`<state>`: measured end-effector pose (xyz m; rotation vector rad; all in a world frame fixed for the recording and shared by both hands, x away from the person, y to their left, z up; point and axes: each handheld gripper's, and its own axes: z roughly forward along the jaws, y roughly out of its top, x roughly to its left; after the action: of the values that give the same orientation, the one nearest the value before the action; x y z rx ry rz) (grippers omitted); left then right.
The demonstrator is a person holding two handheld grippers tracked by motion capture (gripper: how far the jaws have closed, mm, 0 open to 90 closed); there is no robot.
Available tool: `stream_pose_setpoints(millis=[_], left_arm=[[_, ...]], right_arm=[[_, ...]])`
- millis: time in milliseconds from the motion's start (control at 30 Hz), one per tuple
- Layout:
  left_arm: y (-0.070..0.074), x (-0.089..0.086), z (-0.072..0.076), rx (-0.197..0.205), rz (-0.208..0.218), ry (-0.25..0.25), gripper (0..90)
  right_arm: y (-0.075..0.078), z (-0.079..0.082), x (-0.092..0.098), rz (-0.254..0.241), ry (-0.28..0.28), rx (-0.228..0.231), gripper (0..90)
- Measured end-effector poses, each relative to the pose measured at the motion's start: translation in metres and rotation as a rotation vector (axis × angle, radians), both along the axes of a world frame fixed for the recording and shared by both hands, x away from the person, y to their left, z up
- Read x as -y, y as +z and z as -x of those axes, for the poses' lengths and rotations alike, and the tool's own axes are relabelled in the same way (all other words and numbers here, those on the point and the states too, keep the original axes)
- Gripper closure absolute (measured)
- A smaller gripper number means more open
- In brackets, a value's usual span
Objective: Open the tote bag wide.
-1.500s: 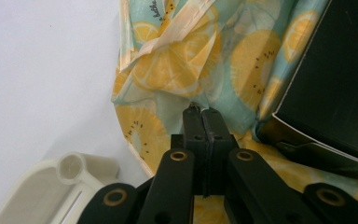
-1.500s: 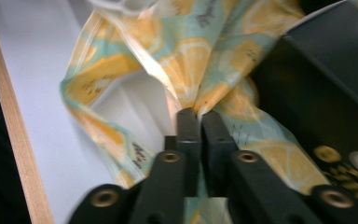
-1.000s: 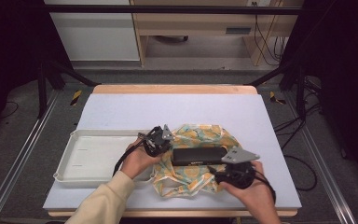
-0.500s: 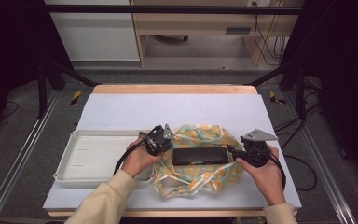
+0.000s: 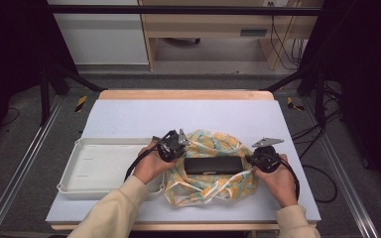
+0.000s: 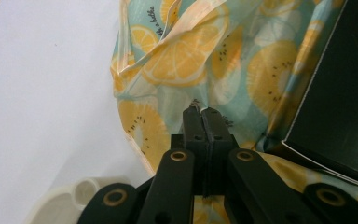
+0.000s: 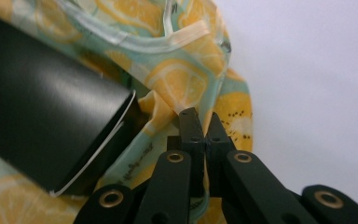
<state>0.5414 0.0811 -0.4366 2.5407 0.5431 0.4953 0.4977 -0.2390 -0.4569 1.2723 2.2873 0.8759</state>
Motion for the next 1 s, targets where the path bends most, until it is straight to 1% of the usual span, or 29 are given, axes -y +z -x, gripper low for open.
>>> stream_pose_setpoints(millis=[33, 67, 133, 233, 333, 433, 467, 533, 567, 633, 733, 833, 867, 900, 933, 967, 1000], left_arm=[[0.0, 0.0, -0.001, 0.001, -0.003, 0.0, 90.0], [0.0, 0.001, -0.002, -0.001, -0.006, 0.001, 90.0], [-0.001, 0.002, -0.004, -0.001, -0.017, 0.003, 90.0], [-0.003, 0.003, -0.006, -0.004, -0.029, 0.002, 90.0], [-0.005, 0.003, -0.005, -0.014, -0.049, -0.007, 90.0], [-0.003, 0.003, -0.001, -0.017, -0.068, -0.008, 90.0], [-0.003, 0.002, 0.0, -0.021, -0.074, -0.005, 90.0], [-0.003, 0.0, 0.003, -0.023, -0.085, -0.003, 90.0], [-0.003, -0.002, 0.004, -0.023, -0.08, 0.0, 90.0], [-0.002, -0.005, 0.007, -0.024, -0.065, -0.002, 90.0], [-0.001, -0.007, 0.009, -0.02, -0.044, -0.005, 90.0], [0.0, -0.009, 0.011, -0.022, -0.037, -0.004, 90.0], [0.0, -0.009, 0.012, -0.023, -0.038, -0.004, 90.0], [0.0, -0.009, 0.012, -0.024, -0.039, -0.002, 90.0], [0.0, -0.01, 0.013, -0.025, -0.039, -0.002, 90.0], [0.001, -0.01, 0.014, -0.026, -0.037, -0.001, 90.0], [0.001, -0.011, 0.014, -0.025, -0.036, -0.002, 90.0]], right_arm=[[-0.001, 0.002, 0.0, -0.002, -0.004, -0.014, 90.0], [-0.002, 0.004, 0.0, 0.003, -0.001, -0.013, 90.0], [-0.003, 0.008, 0.0, -0.002, -0.003, -0.028, 90.0], [-0.004, 0.015, 0.0, -0.004, -0.001, -0.03, 90.0], [-0.006, 0.021, 0.002, -0.004, 0.003, -0.016, 90.0], [-0.008, 0.021, 0.005, -0.013, 0.009, 0.029, 88.5], [-0.007, 0.02, 0.005, -0.015, 0.005, 0.031, 85.9], [-0.005, 0.02, 0.006, -0.023, -0.009, 0.054, 76.5], [-0.003, 0.02, 0.007, -0.028, -0.01, 0.078, 71.3], [0.007, 0.023, 0.007, -0.041, -0.033, 0.116, 57.5], [0.026, 0.034, 0.004, -0.049, -0.052, 0.171, 50.1], [0.042, 0.054, -0.003, -0.069, -0.046, 0.227, 44.3], [0.044, 0.061, -0.007, -0.069, -0.037, 0.245, 44.5], [0.046, 0.068, -0.01, -0.075, -0.02, 0.253, 48.9], [0.045, 0.074, -0.013, -0.08, 0.004, 0.265, 55.9], [0.043, 0.079, -0.016, -0.088, 0.021, 0.257, 61.2], [0.038, 0.083, -0.019, -0.082, 0.052, 0.235, 68.8]])
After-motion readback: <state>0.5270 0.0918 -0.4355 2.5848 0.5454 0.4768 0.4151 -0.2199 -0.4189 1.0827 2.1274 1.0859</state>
